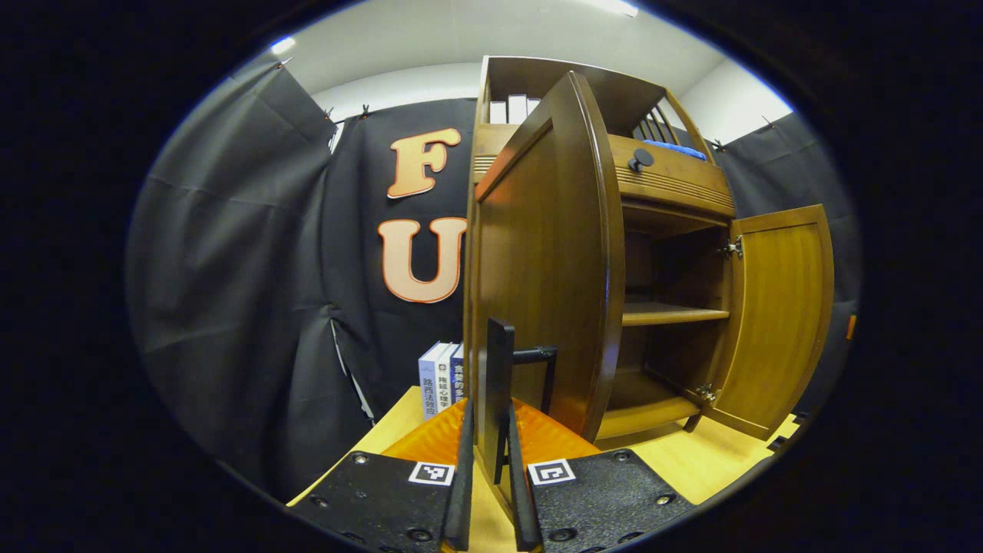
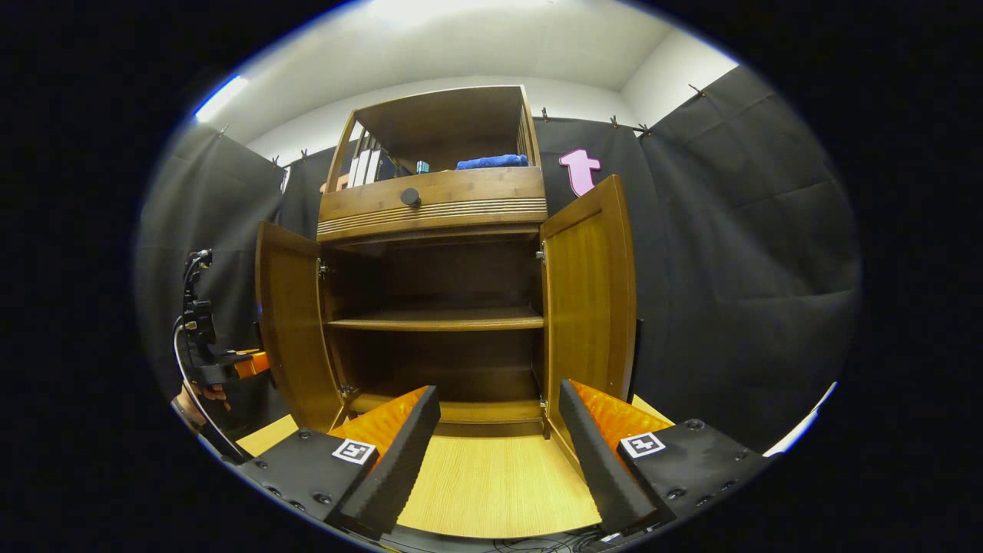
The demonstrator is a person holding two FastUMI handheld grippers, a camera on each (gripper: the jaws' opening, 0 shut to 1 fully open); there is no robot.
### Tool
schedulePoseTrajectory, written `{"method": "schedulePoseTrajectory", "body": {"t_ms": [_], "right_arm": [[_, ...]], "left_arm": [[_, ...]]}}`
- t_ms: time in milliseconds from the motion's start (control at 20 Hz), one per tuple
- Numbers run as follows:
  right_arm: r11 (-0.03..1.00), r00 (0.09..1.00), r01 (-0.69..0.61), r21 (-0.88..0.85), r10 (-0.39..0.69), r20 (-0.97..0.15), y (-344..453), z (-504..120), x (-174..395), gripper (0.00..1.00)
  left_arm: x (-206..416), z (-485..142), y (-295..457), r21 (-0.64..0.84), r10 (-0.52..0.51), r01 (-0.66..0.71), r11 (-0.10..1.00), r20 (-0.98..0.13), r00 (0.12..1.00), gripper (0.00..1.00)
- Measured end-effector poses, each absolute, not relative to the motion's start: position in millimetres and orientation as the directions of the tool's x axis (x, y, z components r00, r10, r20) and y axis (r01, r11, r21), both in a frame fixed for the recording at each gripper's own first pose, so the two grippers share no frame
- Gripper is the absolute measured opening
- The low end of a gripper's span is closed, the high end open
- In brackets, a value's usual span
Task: Open the right door of the double-door shoe cabinet with the right hand, and open the left door with the left hand.
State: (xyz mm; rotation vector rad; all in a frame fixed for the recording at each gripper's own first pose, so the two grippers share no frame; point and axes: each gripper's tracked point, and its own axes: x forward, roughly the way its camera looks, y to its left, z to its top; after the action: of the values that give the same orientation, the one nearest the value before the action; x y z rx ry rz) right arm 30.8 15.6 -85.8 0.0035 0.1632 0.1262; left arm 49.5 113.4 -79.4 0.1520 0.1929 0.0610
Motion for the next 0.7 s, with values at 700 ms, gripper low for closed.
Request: {"method": "schedulePoseTrajectory", "body": {"t_ms": [700], "right_arm": [[0.990, 0.978, -0.139, -0.026, 0.134, -0.158, 23, -84, 35, 0.99]], "left_arm": [[57, -60, 152, 0.271, -0.120, 0.158, 0.950, -0.151, 0.981, 0.18]]}}
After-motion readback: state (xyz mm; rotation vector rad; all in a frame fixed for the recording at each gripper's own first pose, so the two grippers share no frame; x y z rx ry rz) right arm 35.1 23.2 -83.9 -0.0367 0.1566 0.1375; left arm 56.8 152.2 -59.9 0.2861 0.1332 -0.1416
